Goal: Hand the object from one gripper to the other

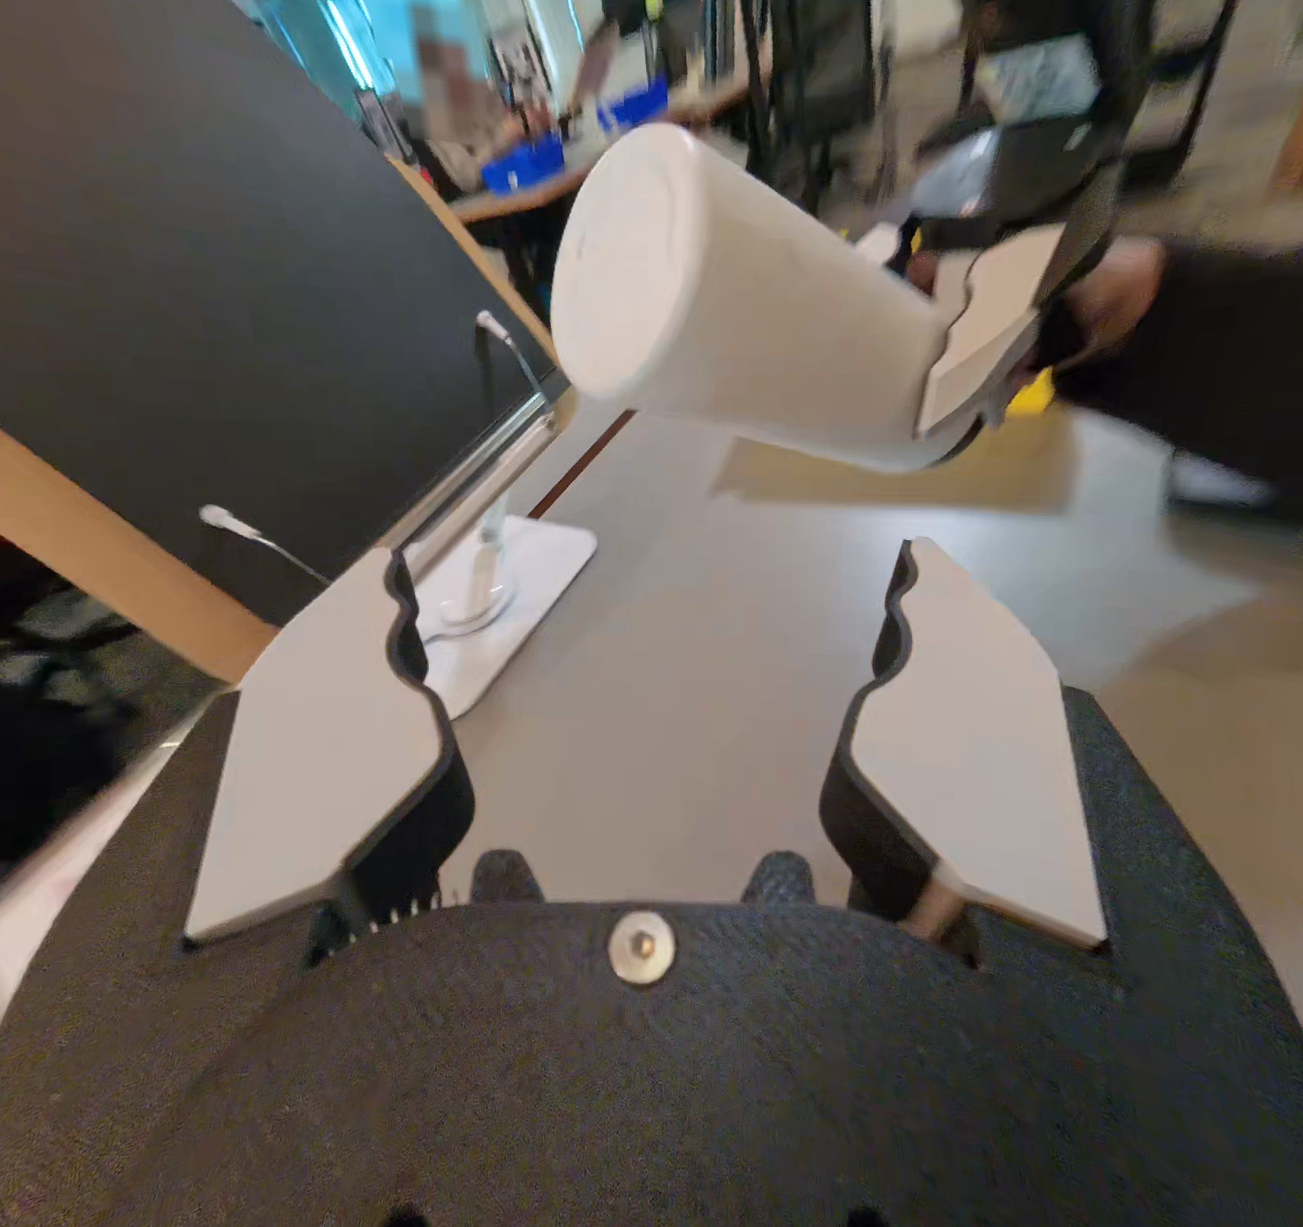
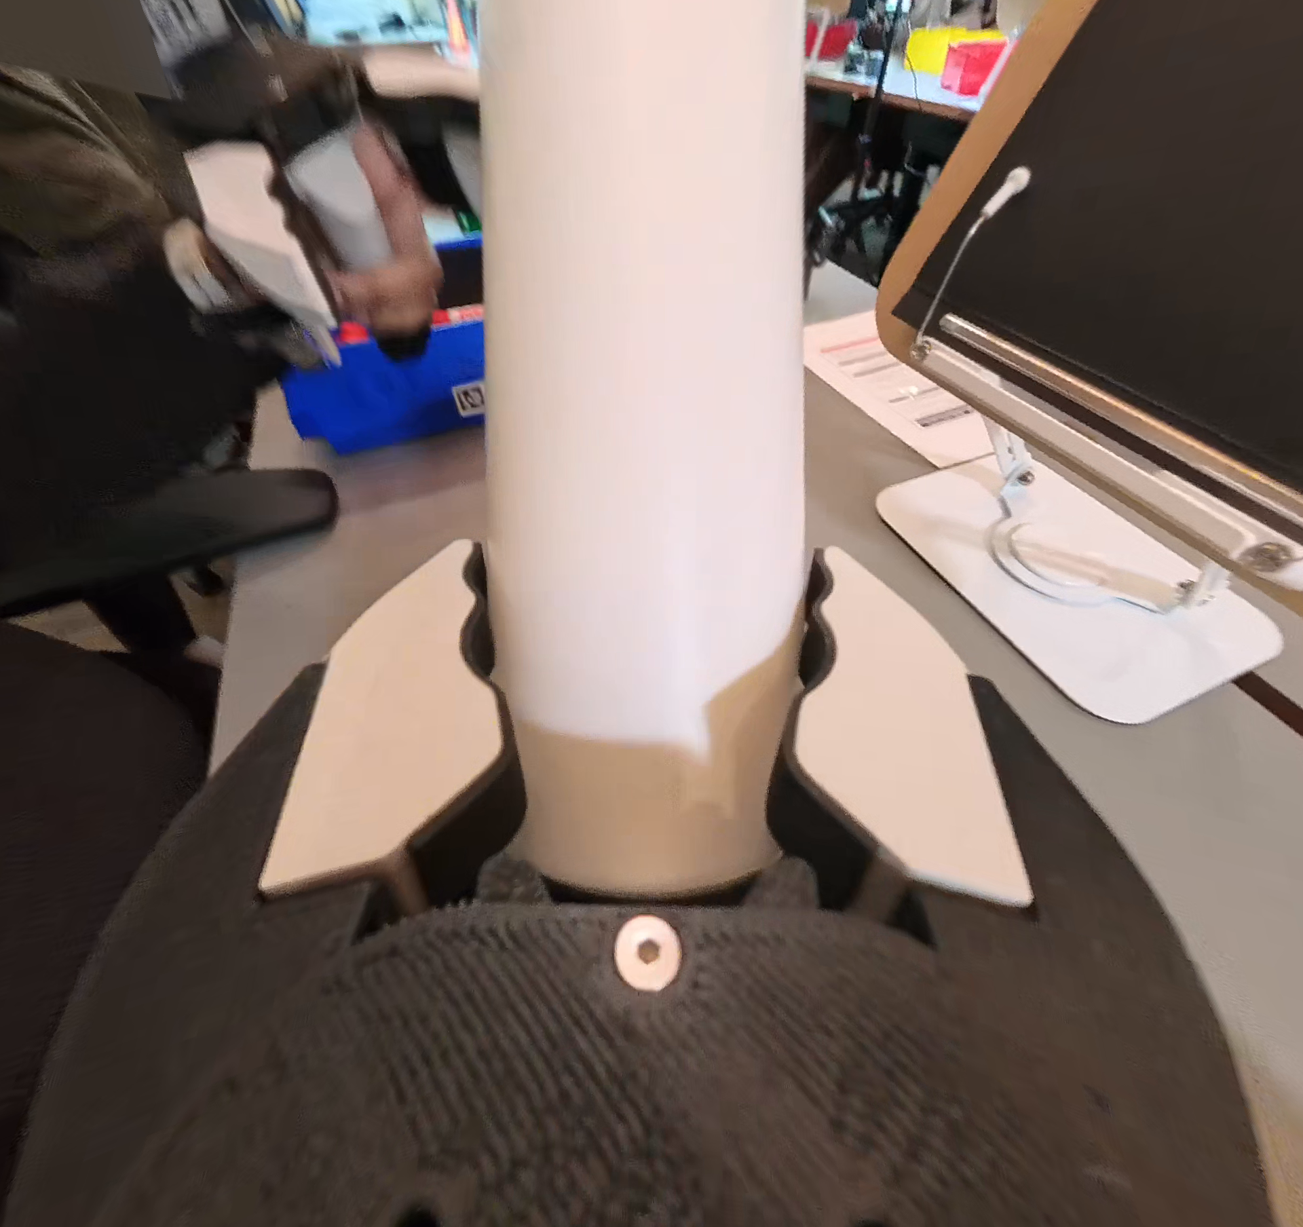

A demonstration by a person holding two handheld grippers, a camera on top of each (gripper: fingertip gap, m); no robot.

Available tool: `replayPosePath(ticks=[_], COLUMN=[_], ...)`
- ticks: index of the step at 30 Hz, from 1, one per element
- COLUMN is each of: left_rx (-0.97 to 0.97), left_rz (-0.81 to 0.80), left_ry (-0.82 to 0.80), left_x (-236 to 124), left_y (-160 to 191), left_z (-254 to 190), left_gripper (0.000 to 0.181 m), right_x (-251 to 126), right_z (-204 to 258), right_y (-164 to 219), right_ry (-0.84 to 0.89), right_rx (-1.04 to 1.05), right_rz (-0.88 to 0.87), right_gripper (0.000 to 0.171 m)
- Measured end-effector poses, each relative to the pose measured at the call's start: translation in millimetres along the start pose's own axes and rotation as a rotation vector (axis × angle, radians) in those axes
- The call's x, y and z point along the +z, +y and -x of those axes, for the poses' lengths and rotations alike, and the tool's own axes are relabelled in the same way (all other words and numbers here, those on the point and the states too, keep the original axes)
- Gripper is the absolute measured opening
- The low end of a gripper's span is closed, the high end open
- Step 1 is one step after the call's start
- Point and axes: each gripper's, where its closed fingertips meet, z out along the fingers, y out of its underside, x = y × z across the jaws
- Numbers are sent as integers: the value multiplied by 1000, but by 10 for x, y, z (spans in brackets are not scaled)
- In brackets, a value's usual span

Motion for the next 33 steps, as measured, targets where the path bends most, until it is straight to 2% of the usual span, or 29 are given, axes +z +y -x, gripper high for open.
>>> replayPosePath(ticks=[3,8,12,17,26,29,33], left_rx=[-234,-495,-626,-654,-735,-739,-698], left_rz=[-149,-173,-261,-336,-391,-417,-405], left_ry=[48,108,145,144,184,193,191], left_x=[-7,136,154,139,180,172,168], left_y=[199,737,683,602,478,484,483], left_z=[-185,-356,-339,-356,-464,-472,-501], left_gripper=[121,118,118,119,119,99,96], right_x=[4,204,443,611,869,954,981], right_z=[54,207,323,481,809,885,910], right_y=[-74,19,177,196,467,574,625], right_ry=[-60,-161,-218,-314,-321,-313,-314], right_rx=[58,140,187,295,161,124,108], right_rz=[-85,-124,-136,-233,-78,-22,-6], right_gripper=[87,87,87,87,88,88,88])
